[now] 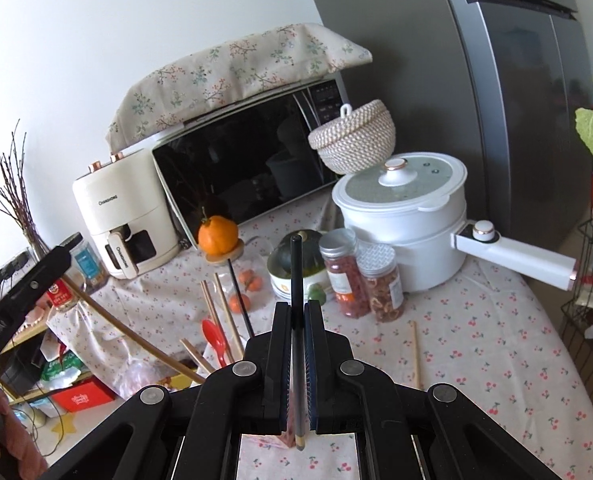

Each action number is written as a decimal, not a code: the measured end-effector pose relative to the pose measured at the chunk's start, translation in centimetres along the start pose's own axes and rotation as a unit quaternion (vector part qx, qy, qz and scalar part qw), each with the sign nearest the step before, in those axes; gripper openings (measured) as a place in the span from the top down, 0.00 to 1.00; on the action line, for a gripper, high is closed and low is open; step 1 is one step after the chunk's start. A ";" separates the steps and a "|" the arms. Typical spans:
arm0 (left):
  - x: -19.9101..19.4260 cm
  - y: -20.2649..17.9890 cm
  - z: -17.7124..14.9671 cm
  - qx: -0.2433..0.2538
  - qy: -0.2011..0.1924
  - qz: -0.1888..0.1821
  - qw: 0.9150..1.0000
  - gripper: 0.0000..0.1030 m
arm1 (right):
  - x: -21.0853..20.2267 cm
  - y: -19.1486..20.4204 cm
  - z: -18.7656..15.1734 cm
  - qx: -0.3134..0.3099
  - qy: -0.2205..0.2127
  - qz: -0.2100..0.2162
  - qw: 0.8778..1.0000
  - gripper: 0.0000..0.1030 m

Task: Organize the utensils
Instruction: 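Carry the wooden chopstick into the basket with the left tool while the right tool grasps a black chopstick, then lower the black chopstick into the basket and open the right tool, then grasp a loose wooden chopstick with the left tool and lift it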

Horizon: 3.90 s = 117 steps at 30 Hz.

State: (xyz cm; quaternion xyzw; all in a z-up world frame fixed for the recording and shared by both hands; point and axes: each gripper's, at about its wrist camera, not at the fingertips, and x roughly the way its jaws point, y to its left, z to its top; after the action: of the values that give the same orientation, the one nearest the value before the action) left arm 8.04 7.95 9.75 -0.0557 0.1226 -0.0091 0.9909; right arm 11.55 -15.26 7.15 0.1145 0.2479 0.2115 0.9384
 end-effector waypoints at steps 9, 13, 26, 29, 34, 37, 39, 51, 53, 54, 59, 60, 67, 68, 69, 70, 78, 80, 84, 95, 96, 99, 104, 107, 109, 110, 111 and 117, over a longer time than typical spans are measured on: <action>7.5 -0.4 -1.6 0.005 0.095 -0.002 0.995 0.96 | 1.1 0.2 0.8 0.009 -0.005 0.007 1.000 0.96; 10.4 0.2 -2.7 -0.006 0.135 -0.003 0.991 0.96 | 1.4 0.5 1.2 0.008 -0.006 0.007 1.000 0.96; 7.0 2.8 -3.3 -0.026 0.185 0.048 0.981 0.29 | 2.9 1.5 2.6 0.010 -0.006 0.021 1.000 0.96; 5.4 3.6 -4.6 -0.033 0.215 0.050 0.975 0.23 | 4.0 2.3 3.1 0.005 0.003 0.022 1.000 0.96; 2.9 5.0 -7.5 -0.064 0.246 0.043 0.966 0.19 | 6.6 3.9 2.5 -0.014 0.019 0.014 1.000 0.96; 2.5 5.8 -9.2 -0.077 0.265 0.048 0.960 0.18 | 8.6 4.9 1.7 -0.036 0.032 0.003 0.999 0.96; 2.6 6.2 -9.8 -0.085 0.276 0.049 0.956 0.18 | 10.0 5.3 1.1 -0.042 0.047 -0.002 0.998 0.95; 2.9 6.4 -11.2 -0.081 0.295 0.043 0.951 0.18 | 9.1 4.7 1.7 -0.009 0.040 0.030 0.999 0.48; 2.8 6.2 -11.3 -0.084 0.298 0.039 0.950 0.18 | 8.1 4.1 1.8 -0.006 0.037 0.021 0.999 0.41; 2.7 6.1 -11.3 -0.084 0.300 0.036 0.949 0.18 | 7.5 3.7 1.7 -0.005 0.037 0.015 0.999 0.39; 2.3 4.7 -11.6 -0.081 0.312 0.026 0.946 0.18 | 5.2 0.8 0.1 0.006 0.048 -0.018 0.999 0.27; 2.3 4.4 -11.8 -0.080 0.316 0.024 0.945 0.18 | 4.9 0.1 -0.4 0.010 0.053 -0.026 0.998 0.25; 2.7 1.0 -13.6 -0.035 0.359 0.010 0.933 0.17 | 3.5 -4.2 -4.4 0.025 0.098 -0.075 0.992 0.18; 2.9 0.5 -14.0 -0.029 0.368 0.007 0.930 0.17 | 3.4 -4.7 -5.1 0.024 0.107 -0.081 0.991 0.16; 3.1 -0.1 -14.4 -0.025 0.376 0.004 0.926 0.17 | 3.4 -5.2 -5.7 0.020 0.118 -0.089 0.989 0.15; 3.4 -0.6 -14.8 -0.021 0.385 0.002 0.923 0.17 | 3.4 -5.7 -6.2 0.015 0.130 -0.099 0.987 0.15; 6.4 -6.3 -18.6 0.052 0.446 -0.013 0.893 0.17 | 3.2 -9.3 -9.4 -0.015 0.213 -0.145 0.966 0.14; 7.2 -7.6 -19.2 0.066 0.456 -0.020 0.887 0.17 | 2.8 -10.8 -9.6 0.005 0.221 -0.147 0.964 0.14; 9.2 -9.9 -19.5 0.086 0.462 -0.037 0.882 0.17 | 2.6 -13.8 -9.6 0.046 0.235 -0.150 0.959 0.14; 16.4 -15.4 -23.5 0.044 0.515 -0.101 0.850 0.71 | 2.9 -19.4 -10.5 0.083 0.270 -0.175 0.943 0.14; 16.9 -15.9 -23.8 0.048 0.515 -0.100 0.850 0.72 | 2.8 -19.7 -10.5 0.086 0.269 -0.177 0.943 0.14; 17.9 -17.3 -24.8 0.074 0.521 -0.097 0.845 0.80 | 2.6 -20.5 -10.5 0.100 0.268 -0.177 0.942 0.14; 18.0 -18.3 -25.2 0.118 0.512 -0.076 0.847 0.93 | 2.6 -20.6 -10.4 0.107 0.267 -0.176 0.941 0.14; 17.1 -17.5 -24.7 0.109 0.506 -0.076 0.852 0.94 | 2.8 -20.6 -10.6 0.107 0.272 -0.179 0.939 0.14; 16.1 -16.5 -23.7 0.097 0.498 -0.078 0.858 0.94 | 2.7 -20.4 -10.6 0.105 0.272 -0.182 0.939 0.14; 15.6 -15.9 -23.1 0.093 0.492 -0.077 0.862 0.94 | 2.7 -20.2 -10.6 0.103 0.271 -0.183 0.939 0.14; 15.0 -15.4 -22.3 0.089 0.486 -0.077 0.866 0.94 | 2.7 -20.1 -10.6 0.102 0.268 -0.185 0.940 0.14; 10.7 -11.3 -18.0 0.053 0.443 -0.083 0.891 0.94 | 2.9 -19.4 -10.3 0.123 0.258 -0.186 0.940 0.14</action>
State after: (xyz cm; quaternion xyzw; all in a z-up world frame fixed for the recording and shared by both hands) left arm 14.00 -5.59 -8.90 -0.0030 0.5427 -0.1218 0.8311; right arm 15.14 -29.99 -9.06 0.1227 0.5222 0.0230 0.8436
